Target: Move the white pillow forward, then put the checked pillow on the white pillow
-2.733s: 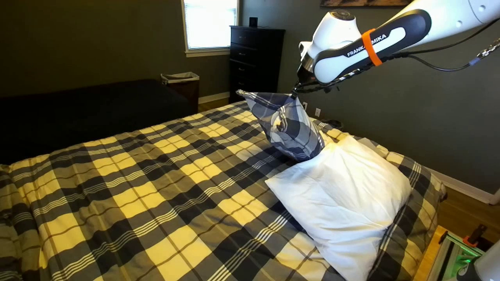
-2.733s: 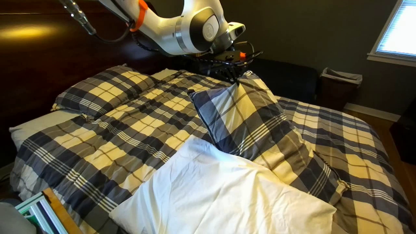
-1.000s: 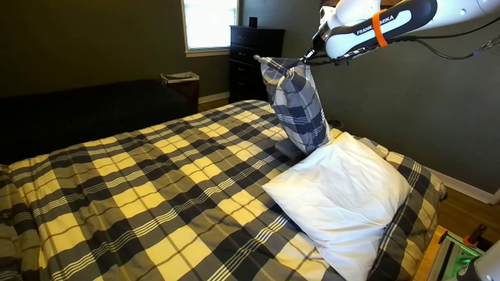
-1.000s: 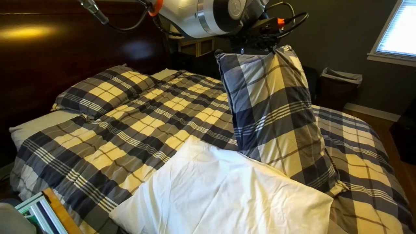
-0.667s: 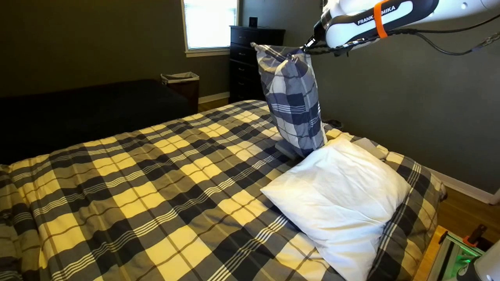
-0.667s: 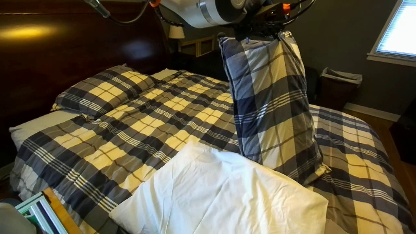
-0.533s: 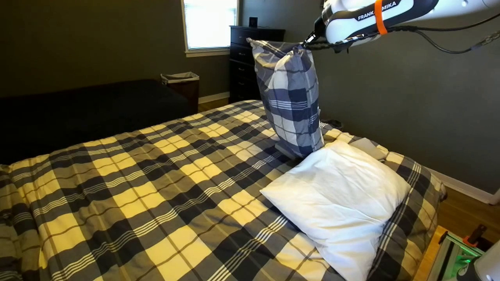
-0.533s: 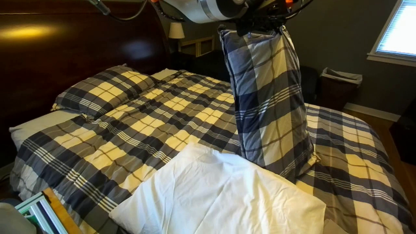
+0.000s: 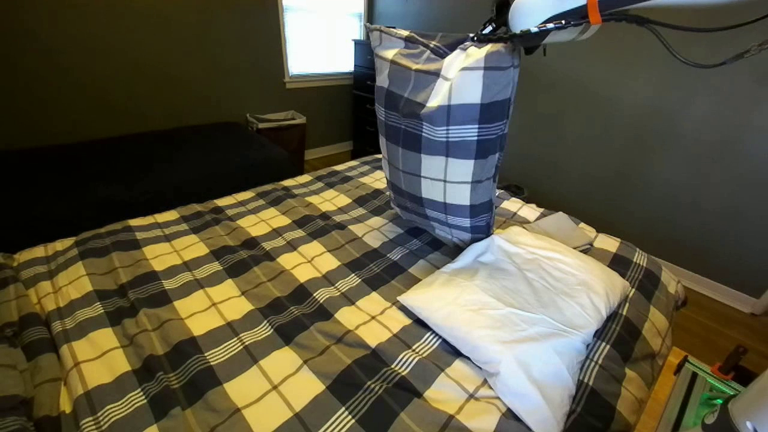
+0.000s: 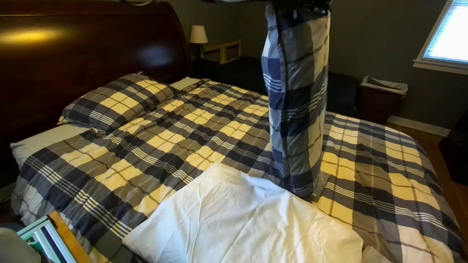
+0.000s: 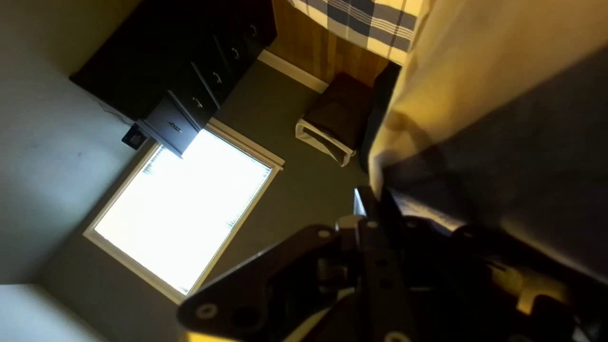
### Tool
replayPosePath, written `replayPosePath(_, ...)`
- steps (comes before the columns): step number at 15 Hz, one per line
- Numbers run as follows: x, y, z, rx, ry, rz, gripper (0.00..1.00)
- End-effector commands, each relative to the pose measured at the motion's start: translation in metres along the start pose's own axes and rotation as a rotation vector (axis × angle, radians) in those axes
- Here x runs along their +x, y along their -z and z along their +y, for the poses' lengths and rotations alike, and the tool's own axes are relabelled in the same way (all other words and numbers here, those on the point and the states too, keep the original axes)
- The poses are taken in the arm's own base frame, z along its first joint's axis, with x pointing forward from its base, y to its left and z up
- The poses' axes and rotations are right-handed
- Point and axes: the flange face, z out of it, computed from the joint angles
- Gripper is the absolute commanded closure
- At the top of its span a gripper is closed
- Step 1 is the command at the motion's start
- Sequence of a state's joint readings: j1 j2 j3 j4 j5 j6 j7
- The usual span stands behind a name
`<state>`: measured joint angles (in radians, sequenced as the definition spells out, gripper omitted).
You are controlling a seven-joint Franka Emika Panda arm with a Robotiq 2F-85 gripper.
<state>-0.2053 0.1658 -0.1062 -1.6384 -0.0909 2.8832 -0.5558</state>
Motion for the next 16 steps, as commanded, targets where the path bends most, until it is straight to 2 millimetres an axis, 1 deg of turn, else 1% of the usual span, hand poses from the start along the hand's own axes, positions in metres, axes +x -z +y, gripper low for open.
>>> replayPosePath(1,0.02,0.034,0.037,-0.057,0.014,0.068,1.0)
replayPosePath(5,0.025,0.053,0.062,-0.102,0.027,0.086,1.0)
replayPosePath(8,0.023,0.068,0.085,-0.153,0.022,0.078,1.0)
replayPosePath(11,0.016,0.082,0.105,-0.201,0.017,0.071,1.0)
replayPosePath(16,0.003,0.105,0.128,-0.266,0.033,0.04,1.0)
